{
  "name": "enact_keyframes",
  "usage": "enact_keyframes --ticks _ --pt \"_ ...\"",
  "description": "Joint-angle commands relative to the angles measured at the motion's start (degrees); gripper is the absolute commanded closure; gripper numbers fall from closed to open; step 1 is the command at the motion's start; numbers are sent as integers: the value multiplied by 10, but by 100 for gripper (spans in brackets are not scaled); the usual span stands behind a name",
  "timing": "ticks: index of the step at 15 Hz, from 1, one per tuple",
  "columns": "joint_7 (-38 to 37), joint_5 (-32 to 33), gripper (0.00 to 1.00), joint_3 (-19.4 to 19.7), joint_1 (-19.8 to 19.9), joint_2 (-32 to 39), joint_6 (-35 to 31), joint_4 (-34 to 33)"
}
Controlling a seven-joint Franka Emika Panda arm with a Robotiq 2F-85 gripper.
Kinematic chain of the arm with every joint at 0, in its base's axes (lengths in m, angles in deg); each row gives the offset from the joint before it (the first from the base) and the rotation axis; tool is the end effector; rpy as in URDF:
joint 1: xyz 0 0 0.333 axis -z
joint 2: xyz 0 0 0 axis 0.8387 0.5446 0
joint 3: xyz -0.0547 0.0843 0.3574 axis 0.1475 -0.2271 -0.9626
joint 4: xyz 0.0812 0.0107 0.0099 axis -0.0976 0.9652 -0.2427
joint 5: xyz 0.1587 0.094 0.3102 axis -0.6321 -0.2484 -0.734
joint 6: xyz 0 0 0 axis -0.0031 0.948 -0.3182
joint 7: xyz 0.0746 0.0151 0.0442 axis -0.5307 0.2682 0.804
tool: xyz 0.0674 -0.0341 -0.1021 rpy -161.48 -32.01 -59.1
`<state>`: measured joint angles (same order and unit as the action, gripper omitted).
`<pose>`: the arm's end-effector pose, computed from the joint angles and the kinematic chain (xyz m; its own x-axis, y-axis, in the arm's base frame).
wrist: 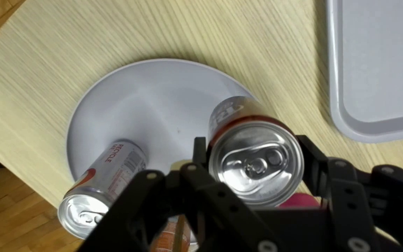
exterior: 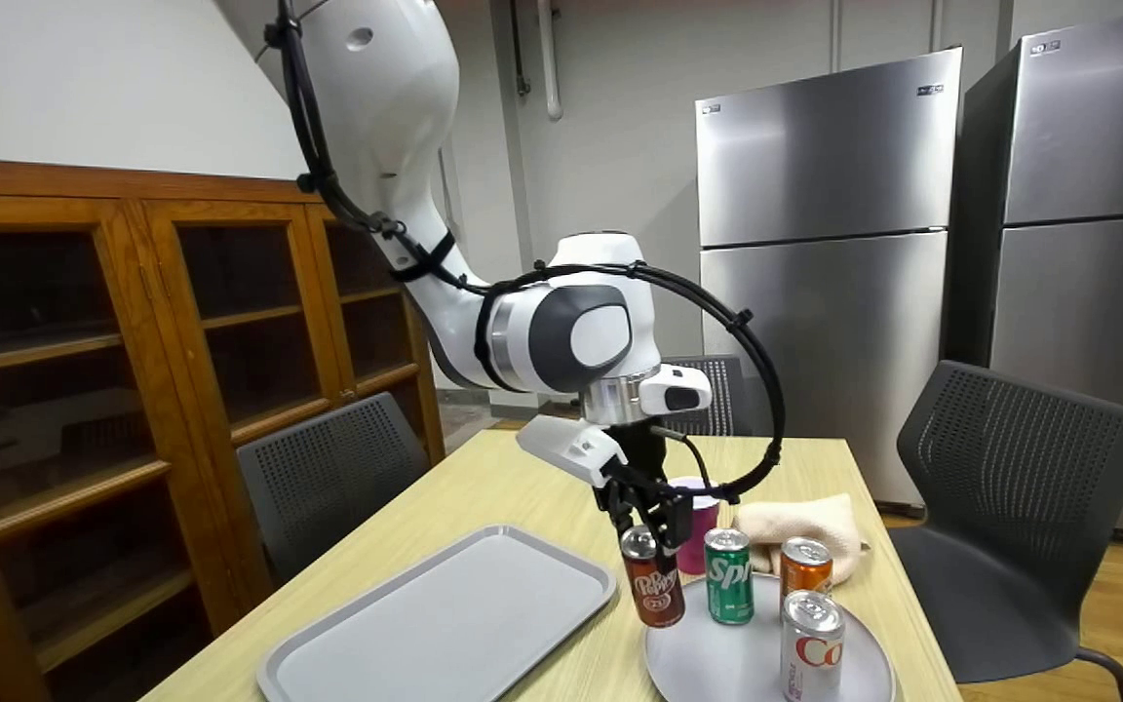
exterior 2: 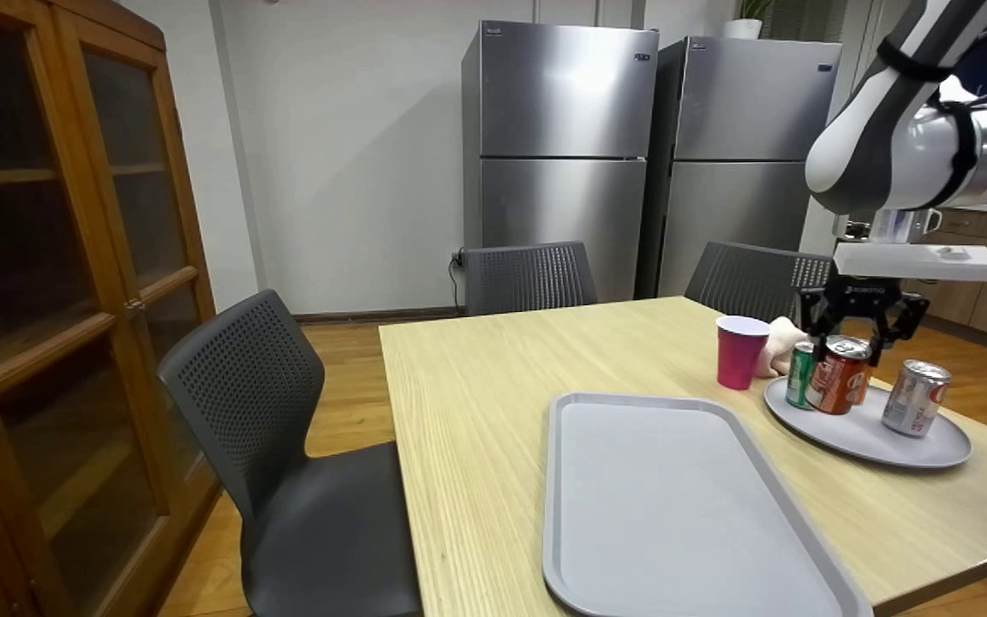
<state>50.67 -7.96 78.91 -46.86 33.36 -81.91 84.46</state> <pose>0.4826 -0.2270 0.2820 0.8277 -0.5561 0.0752 -0.5605 -0.8259 0.0608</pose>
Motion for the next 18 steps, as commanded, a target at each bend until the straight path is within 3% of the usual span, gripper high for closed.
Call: enact_keyframes --ticks 1,18 --pt "-13 2 62 8 9 25 17 -36" --pt "-34 -4 62 20 18 111 37 -114"
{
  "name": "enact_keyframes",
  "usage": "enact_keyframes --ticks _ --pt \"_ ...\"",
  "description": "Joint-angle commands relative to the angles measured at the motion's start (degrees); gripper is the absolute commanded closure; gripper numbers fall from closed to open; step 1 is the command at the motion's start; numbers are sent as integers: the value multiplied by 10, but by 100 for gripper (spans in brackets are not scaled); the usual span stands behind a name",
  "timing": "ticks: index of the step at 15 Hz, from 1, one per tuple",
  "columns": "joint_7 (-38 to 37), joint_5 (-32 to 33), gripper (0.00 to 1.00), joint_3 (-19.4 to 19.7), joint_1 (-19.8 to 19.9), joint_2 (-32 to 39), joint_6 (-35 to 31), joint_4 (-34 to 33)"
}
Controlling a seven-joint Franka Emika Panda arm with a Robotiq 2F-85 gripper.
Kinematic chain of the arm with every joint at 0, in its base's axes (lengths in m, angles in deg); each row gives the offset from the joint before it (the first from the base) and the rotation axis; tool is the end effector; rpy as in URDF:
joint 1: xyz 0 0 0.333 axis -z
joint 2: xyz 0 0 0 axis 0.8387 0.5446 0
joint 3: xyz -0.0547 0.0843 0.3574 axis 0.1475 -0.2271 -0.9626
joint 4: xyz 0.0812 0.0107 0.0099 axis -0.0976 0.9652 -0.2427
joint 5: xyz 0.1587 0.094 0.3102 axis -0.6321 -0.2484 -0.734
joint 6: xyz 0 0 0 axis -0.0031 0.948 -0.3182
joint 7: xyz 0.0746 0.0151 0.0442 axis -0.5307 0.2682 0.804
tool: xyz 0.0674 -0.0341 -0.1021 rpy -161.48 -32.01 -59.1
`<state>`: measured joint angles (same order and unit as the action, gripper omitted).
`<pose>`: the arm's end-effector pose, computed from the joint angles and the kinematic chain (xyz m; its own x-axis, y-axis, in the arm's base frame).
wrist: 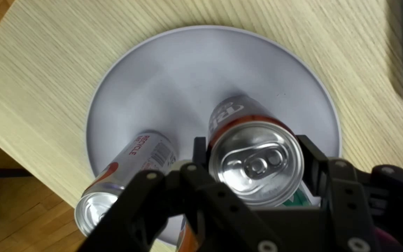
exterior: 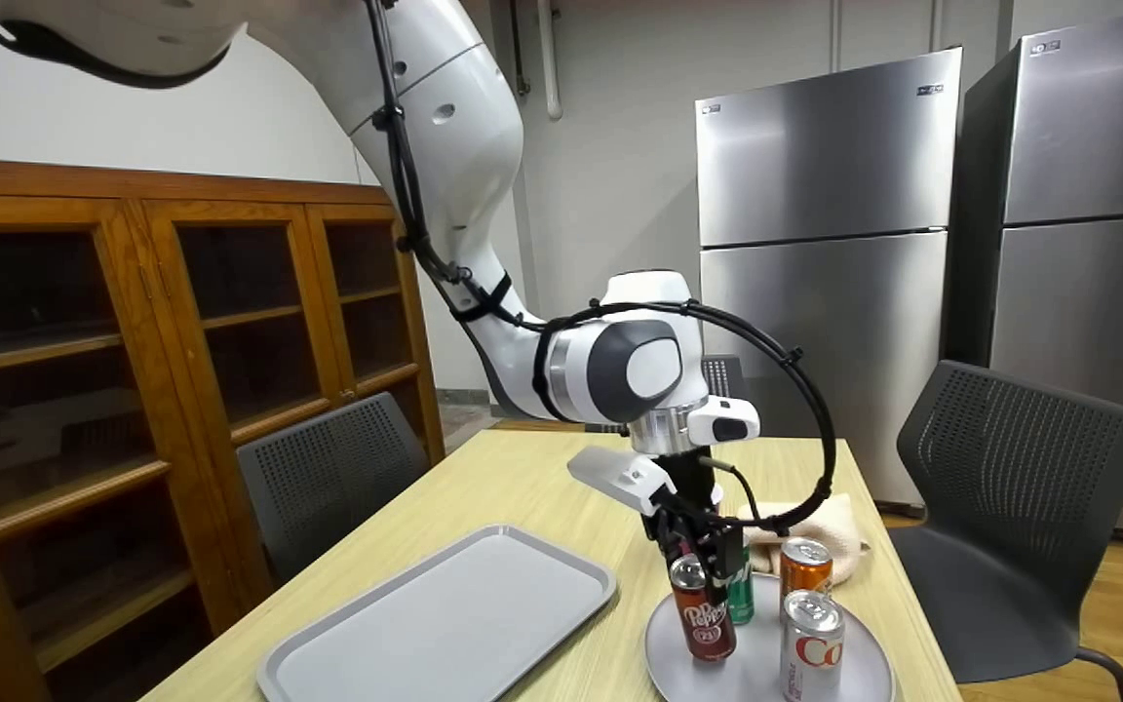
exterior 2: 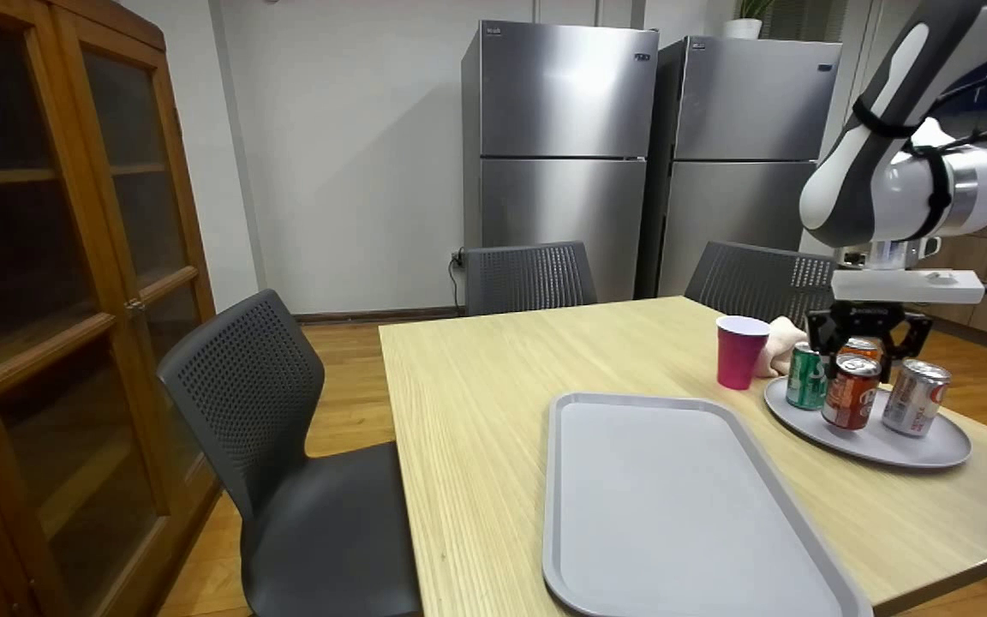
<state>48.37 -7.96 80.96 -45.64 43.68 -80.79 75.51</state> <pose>0.5107 -0.2726 0.2389 0.7847 -0.6174 0.0557 -0.6190 -0.7757 0.1231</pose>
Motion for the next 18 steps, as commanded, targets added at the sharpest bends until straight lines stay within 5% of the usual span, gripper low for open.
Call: enact_keyframes --ticks 1,8,10,18 --pt "-11 -4 62 -1 6 10 27 -27" --pt "-14 -4 62 1 6 20 35 -39" --pt "-15 -4 10 1 6 22 37 -41" --pt "-27 2 0 5 -4 4 28 -38"
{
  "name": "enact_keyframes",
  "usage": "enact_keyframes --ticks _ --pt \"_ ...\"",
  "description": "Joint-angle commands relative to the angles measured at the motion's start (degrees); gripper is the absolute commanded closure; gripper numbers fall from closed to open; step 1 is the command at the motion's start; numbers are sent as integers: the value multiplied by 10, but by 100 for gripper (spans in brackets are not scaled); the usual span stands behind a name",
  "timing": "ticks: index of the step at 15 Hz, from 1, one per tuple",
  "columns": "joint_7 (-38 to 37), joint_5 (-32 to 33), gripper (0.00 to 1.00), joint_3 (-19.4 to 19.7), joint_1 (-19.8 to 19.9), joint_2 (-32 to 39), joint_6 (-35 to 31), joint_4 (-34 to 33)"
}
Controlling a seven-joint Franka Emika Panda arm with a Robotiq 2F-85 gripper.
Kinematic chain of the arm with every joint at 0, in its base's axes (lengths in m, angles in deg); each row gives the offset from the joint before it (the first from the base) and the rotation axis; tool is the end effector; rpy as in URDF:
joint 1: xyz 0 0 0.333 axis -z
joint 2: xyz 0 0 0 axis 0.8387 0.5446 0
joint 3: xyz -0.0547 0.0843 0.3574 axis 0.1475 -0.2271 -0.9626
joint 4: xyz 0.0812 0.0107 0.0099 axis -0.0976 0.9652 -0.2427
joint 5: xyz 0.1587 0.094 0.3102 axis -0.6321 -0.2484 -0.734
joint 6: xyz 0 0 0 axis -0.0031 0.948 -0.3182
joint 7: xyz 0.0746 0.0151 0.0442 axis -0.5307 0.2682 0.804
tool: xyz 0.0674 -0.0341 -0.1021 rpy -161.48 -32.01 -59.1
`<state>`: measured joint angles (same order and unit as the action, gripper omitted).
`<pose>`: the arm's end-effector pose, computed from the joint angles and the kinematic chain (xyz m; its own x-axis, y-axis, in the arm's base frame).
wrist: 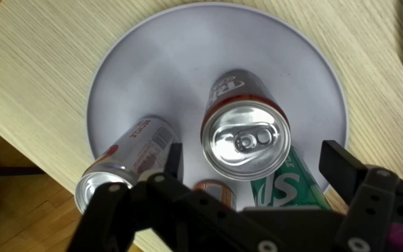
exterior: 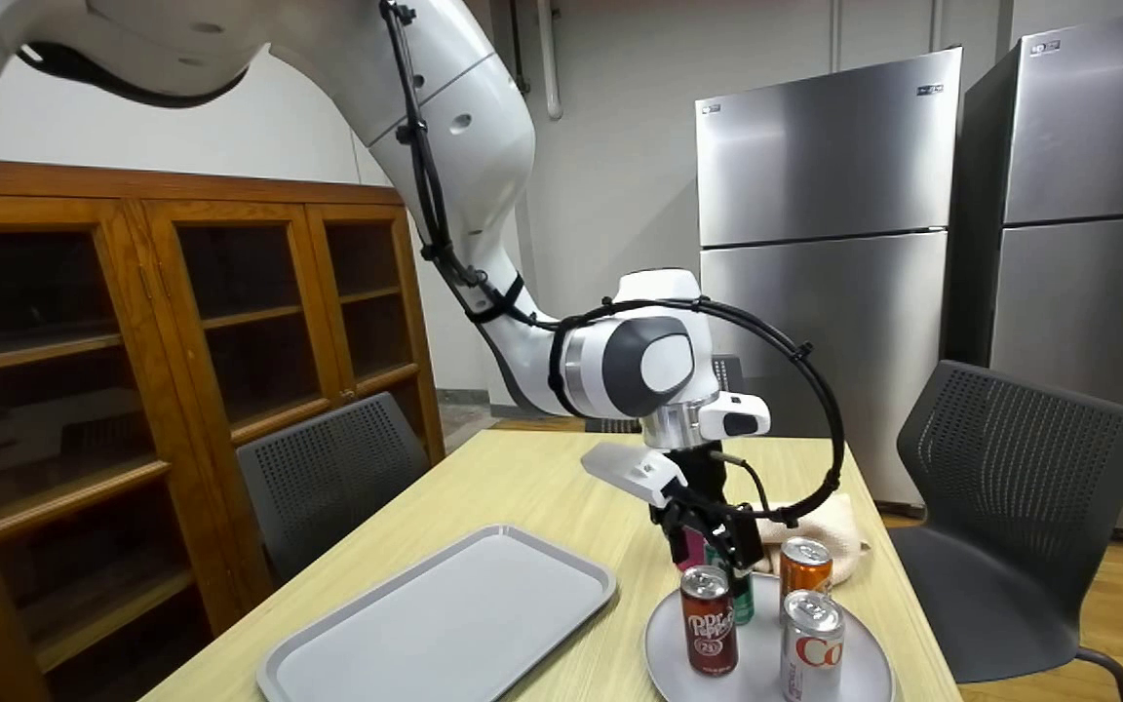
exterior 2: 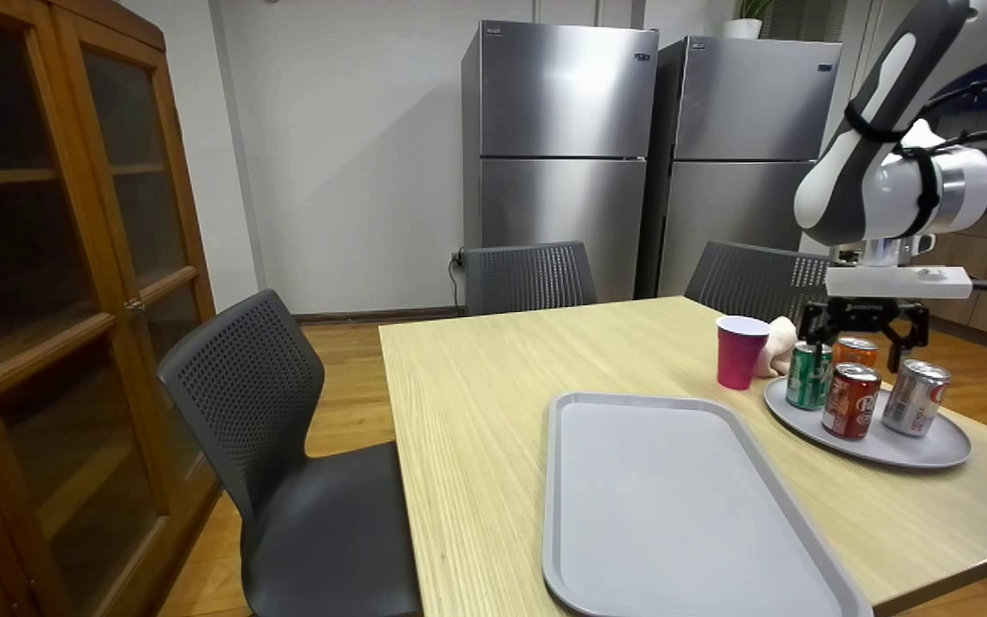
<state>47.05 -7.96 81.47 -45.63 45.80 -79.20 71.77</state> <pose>0.5257 -0.2836 0.2383 0.7690 -0.6360 0.0640 -0.6381 -0.7581 0.1344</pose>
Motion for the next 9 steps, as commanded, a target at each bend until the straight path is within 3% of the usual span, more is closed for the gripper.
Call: enact_keyframes --ticks 1,9 --pt "-16 3 0 1 -7 -22 10 3" --pt "-39 21 0 0 -53 -72 -10 42"
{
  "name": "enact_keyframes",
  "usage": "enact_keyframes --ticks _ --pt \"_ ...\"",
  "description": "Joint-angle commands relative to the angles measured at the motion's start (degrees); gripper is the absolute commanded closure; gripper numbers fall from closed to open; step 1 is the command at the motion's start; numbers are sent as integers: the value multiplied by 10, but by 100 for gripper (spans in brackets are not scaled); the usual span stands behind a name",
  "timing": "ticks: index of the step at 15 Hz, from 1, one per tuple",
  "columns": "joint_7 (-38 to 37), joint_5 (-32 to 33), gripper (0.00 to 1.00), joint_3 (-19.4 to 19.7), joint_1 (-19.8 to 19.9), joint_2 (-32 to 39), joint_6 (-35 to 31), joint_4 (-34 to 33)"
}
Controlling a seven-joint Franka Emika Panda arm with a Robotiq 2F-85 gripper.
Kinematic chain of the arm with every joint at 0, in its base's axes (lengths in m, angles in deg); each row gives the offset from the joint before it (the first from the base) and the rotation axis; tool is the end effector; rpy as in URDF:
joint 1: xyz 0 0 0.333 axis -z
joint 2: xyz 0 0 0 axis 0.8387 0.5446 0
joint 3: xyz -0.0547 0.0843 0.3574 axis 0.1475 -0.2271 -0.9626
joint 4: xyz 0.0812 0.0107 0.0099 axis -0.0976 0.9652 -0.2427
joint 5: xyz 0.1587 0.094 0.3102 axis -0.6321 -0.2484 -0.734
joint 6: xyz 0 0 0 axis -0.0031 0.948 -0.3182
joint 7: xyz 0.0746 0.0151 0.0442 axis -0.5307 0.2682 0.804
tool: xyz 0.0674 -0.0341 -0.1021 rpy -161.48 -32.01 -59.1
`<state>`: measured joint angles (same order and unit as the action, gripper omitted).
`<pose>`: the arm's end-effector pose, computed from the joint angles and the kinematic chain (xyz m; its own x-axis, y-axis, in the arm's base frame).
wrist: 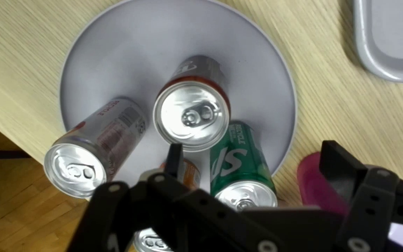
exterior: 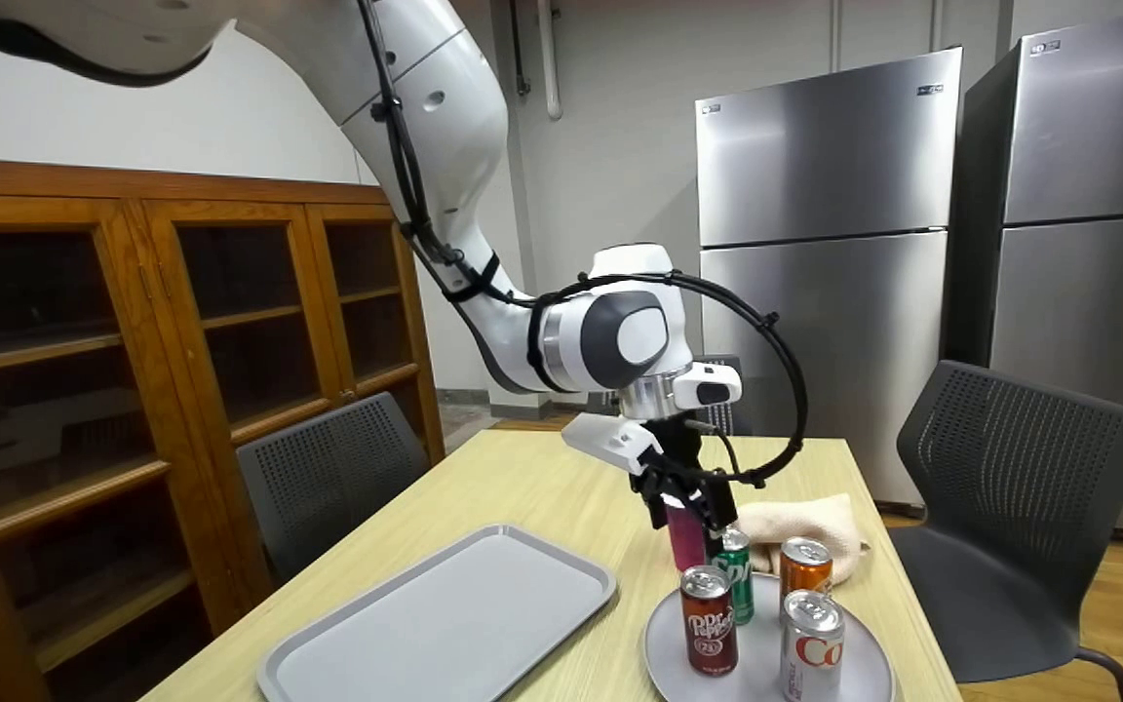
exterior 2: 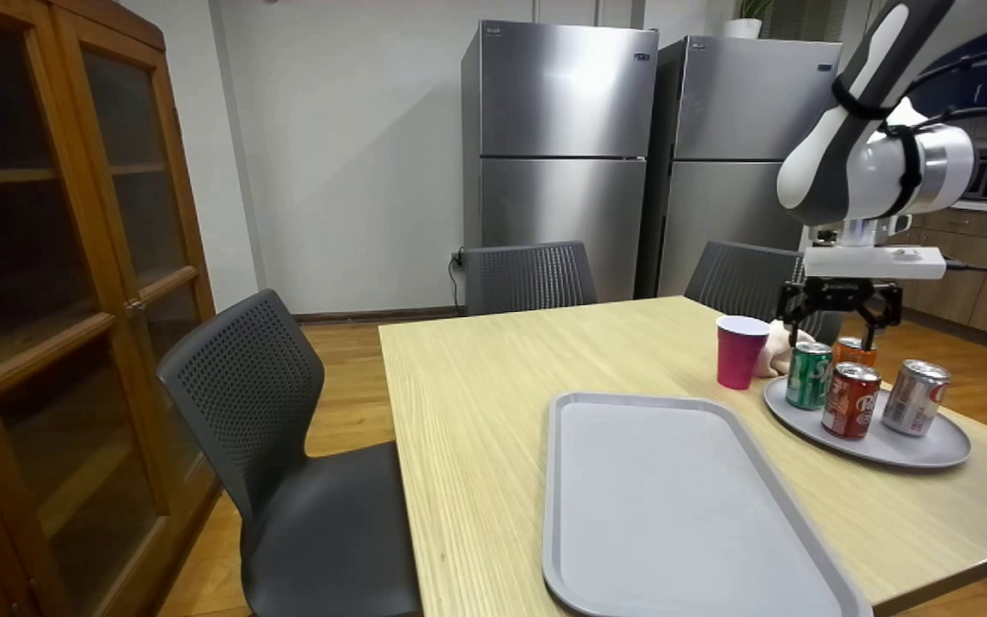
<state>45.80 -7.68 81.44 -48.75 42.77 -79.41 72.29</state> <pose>0.5418 -0.2540 0.2657 0.7876 -0.6067 0.1076 -0.6160 -0.7800 0.1105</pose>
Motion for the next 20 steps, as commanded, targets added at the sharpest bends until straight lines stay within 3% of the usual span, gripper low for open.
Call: enact_keyframes --ticks 1,10,20 --pt "-31 21 0 0 -30 -49 -10 44" --pt "-76 76 0 -16 -103 -113 -24 102" --pt "-114 119 0 -39 -128 -153 -32 141"
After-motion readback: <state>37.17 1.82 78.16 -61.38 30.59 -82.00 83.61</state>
